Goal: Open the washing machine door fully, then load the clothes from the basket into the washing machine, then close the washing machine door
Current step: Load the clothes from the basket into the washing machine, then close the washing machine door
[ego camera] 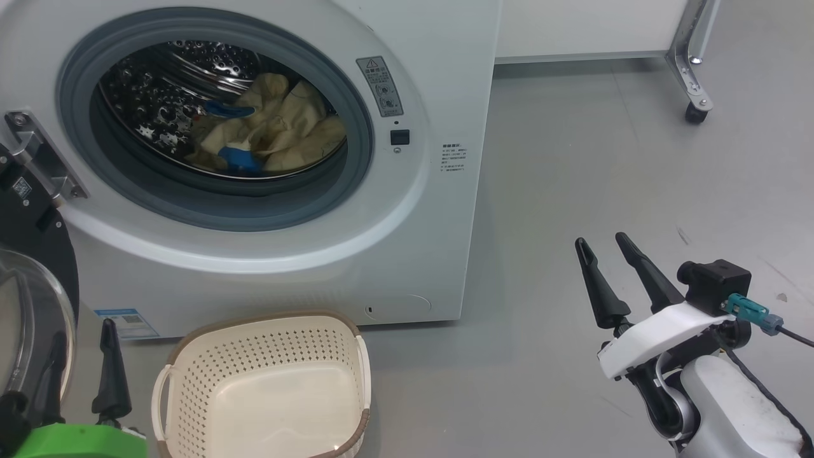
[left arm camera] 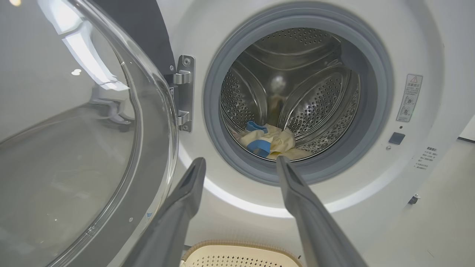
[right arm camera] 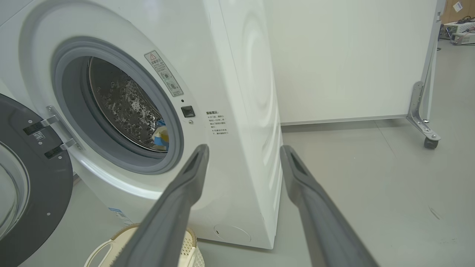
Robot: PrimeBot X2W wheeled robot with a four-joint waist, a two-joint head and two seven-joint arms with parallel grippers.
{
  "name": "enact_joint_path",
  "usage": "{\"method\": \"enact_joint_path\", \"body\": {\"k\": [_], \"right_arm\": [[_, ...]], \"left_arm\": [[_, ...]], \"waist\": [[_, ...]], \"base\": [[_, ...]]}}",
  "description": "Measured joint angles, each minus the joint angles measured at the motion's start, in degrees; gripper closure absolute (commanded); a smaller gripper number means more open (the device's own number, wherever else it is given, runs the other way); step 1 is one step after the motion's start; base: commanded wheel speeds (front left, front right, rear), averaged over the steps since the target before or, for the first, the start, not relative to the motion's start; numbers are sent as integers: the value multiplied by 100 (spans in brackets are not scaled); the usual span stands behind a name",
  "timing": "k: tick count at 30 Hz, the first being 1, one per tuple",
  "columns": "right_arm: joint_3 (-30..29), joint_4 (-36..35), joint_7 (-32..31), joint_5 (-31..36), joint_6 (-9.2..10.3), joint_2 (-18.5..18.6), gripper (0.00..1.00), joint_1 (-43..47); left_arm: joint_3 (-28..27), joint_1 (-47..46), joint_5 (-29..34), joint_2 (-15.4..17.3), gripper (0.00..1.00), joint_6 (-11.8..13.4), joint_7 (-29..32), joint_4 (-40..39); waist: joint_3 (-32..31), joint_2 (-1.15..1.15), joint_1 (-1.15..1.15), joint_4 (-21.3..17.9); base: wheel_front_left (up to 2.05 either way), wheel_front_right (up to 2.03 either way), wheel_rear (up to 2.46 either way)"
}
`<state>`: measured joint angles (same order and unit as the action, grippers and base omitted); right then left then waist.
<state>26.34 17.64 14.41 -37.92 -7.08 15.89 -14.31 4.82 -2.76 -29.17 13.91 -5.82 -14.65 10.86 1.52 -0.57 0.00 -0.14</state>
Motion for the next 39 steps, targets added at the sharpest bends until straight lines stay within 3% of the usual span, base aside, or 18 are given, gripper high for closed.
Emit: {"method": "enact_joint_path", "body": {"k": [39], "right_arm": [[49, -13, 0, -52, 0, -2, 0, -5]], "left_arm": [[-109, 283, 78, -107, 0, 0, 0, -358]], "waist": [[45, 0, 0, -57]], "base": [[-4, 4, 0]]}}
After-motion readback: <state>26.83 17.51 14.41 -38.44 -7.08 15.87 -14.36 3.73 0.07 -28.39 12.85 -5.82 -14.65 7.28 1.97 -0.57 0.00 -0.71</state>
